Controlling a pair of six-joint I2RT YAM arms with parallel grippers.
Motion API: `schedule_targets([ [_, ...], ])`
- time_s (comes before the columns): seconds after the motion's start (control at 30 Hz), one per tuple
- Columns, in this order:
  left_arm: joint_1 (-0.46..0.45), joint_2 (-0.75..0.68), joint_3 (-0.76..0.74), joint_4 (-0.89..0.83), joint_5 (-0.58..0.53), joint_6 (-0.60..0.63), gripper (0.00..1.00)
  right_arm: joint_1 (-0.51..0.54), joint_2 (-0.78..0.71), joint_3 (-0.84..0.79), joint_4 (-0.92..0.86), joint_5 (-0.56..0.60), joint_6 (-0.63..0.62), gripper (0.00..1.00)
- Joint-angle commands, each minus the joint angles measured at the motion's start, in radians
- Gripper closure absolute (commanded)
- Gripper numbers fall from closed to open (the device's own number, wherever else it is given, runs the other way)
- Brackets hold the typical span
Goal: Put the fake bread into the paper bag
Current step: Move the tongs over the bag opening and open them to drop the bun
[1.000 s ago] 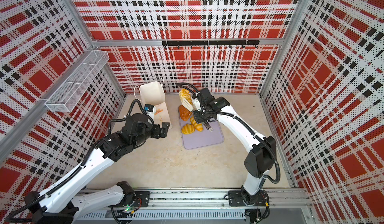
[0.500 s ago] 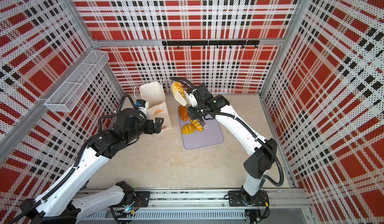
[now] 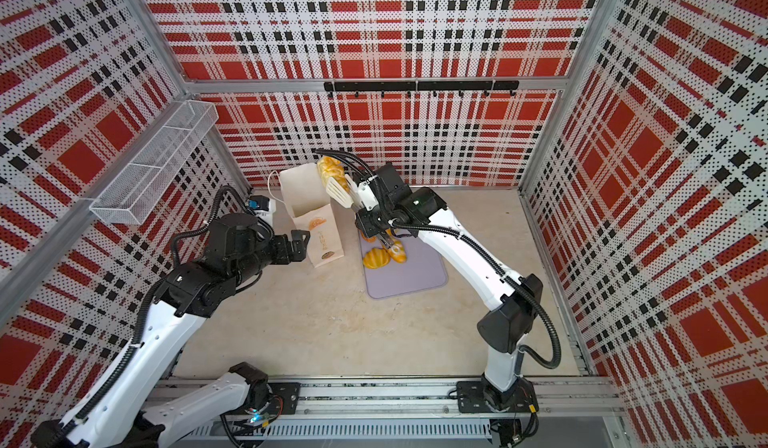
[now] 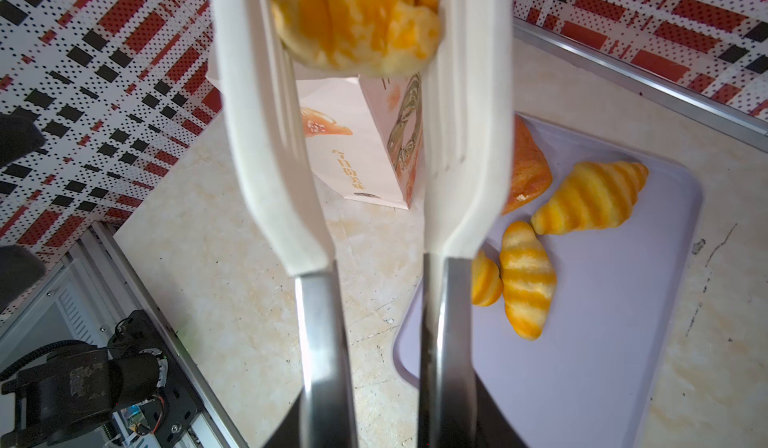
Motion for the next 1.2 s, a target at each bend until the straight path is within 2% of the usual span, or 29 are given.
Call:
schedule_targets([
  [0.0, 0.031, -0.021, 0.020, -0.020, 0.013, -0.008, 0.01, 0.030, 0.020, 0.063, 0.069, -0.005, -0.021, 0.61],
  [0.33, 0.137, -0.056, -0.026, -0.022, 0.075, -0.023, 0.01, 0.081, 0.109, 0.169, 0.047, 0.001, -0.044, 0.61],
  [0.53, 0.165, -0.064, -0.072, -0.013, 0.092, -0.031, 0.01, 0.081, 0.149, 0.204, 0.039, 0.010, -0.043, 0.61],
  [0.8, 0.176, -0.050, -0.111, 0.019, 0.122, -0.048, 0.01, 0.082, 0.215, 0.265, 0.005, 0.038, -0.066, 0.61],
  [1.17, 0.175, -0.045, -0.134, 0.022, 0.160, -0.060, 0.01, 0.077, 0.232, 0.282, -0.002, 0.080, -0.070, 0.57],
])
